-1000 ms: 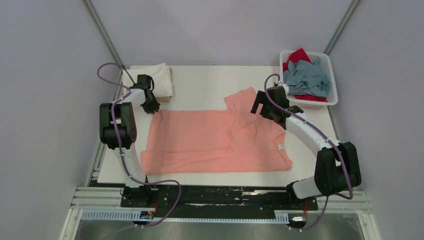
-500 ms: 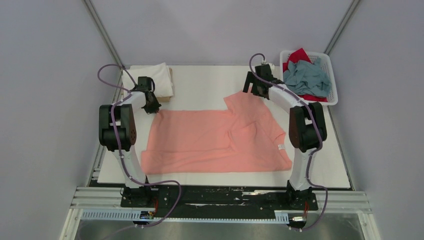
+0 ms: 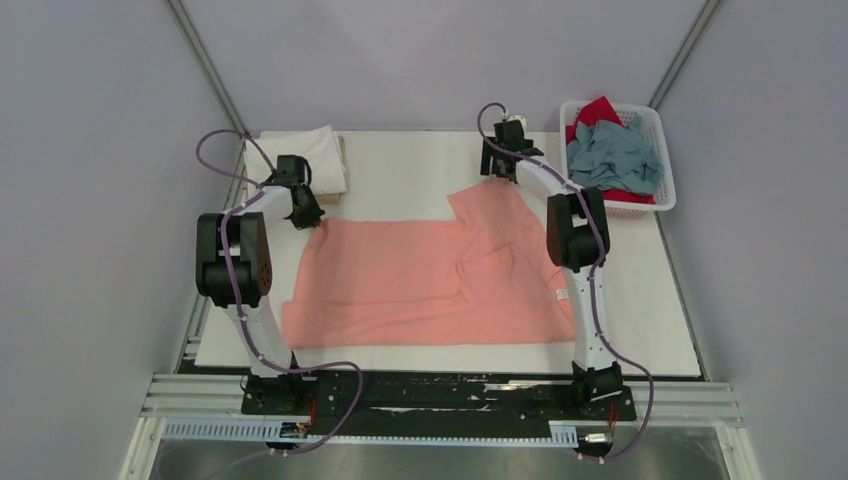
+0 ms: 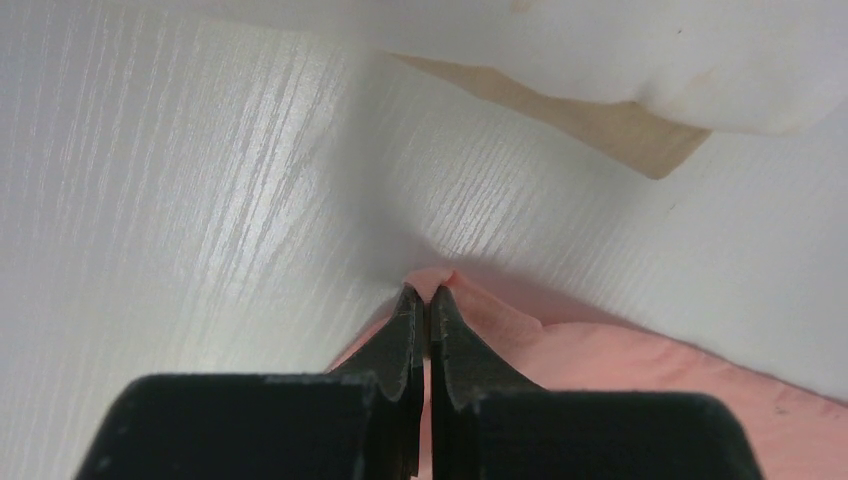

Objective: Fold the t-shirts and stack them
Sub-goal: Grab the side of the flattened tshirt furthest away from the robot with both arms

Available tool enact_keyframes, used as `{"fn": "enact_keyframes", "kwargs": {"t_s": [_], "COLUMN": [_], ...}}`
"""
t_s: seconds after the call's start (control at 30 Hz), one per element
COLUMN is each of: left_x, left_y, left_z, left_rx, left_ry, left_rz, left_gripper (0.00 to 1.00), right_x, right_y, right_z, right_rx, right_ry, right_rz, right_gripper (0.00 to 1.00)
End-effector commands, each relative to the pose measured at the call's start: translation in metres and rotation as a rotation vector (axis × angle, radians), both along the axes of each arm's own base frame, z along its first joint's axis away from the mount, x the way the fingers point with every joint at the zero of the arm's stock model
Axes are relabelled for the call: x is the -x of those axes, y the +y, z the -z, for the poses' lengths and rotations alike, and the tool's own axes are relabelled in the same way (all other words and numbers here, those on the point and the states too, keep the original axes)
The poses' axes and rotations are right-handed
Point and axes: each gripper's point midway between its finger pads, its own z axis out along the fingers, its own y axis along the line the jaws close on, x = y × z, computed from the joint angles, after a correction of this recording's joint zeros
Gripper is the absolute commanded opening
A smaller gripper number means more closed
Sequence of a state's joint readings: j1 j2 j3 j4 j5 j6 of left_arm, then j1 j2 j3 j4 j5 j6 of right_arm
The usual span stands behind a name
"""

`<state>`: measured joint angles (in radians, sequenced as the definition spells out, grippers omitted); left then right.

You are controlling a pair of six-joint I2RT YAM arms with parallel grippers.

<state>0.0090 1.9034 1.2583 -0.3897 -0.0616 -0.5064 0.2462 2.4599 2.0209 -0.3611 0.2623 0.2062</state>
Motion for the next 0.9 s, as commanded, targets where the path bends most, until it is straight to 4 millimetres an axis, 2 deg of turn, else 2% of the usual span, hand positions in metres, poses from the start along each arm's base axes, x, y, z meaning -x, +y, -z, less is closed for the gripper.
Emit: {"fn": "enact_keyframes", "kwargs": {"t_s": [0.0, 0.17, 0.37, 0.47, 0.5, 0.6, 0.73, 0.87], "left_x": [-0.006, -0.006, -0.006, -0.007, -0.007, -0.006, 0.0, 0.016], "left_y": [-0.001, -0.002, -0.003, -0.003, -0.003, -0.009, -0.016, -0.02], "left_z": [-0.021, -0.023, -0.027, -0.029, -0.031, -0.035, -0.046, -0.052], "left_rx": [-0.008, 0.001, 0.005, 0.007, 0.008, 0.011, -0.005, 0.0], "left_ry": [-0.068, -0.07, -0.084, -0.091, -0.092, -0.097, -0.12, -0.123], "left_rz": [0.008, 0.0, -0.003, 0.0, -0.001, 0.006, 0.009, -0.013], "left_gripper": [0.0, 0.0, 0.0, 0.0, 0.0, 0.0, 0.0, 0.0], "right_x": [0.011, 0.042, 0.051, 0.044, 0.042, 0.04, 0.055, 0.085], "right_y": [0.006, 0.009, 0.013, 0.017, 0.018, 0.025, 0.03, 0.022], "right_z": [-0.008, -0.004, -0.004, -0.008, -0.012, -0.031, -0.057, -0.075], "right_rx": [-0.014, -0.056, -0.051, -0.049, -0.048, -0.032, 0.023, 0.085], "right_ry": [0.019, 0.077, 0.087, 0.072, 0.064, 0.028, -0.003, -0.01], "right_rz": [-0.048, -0.051, -0.068, -0.085, -0.09, -0.11, -0.143, -0.125], "right_gripper": [0.75, 0.66, 0.47, 0.26, 0.22, 0.03, 0.0, 0.0]}}
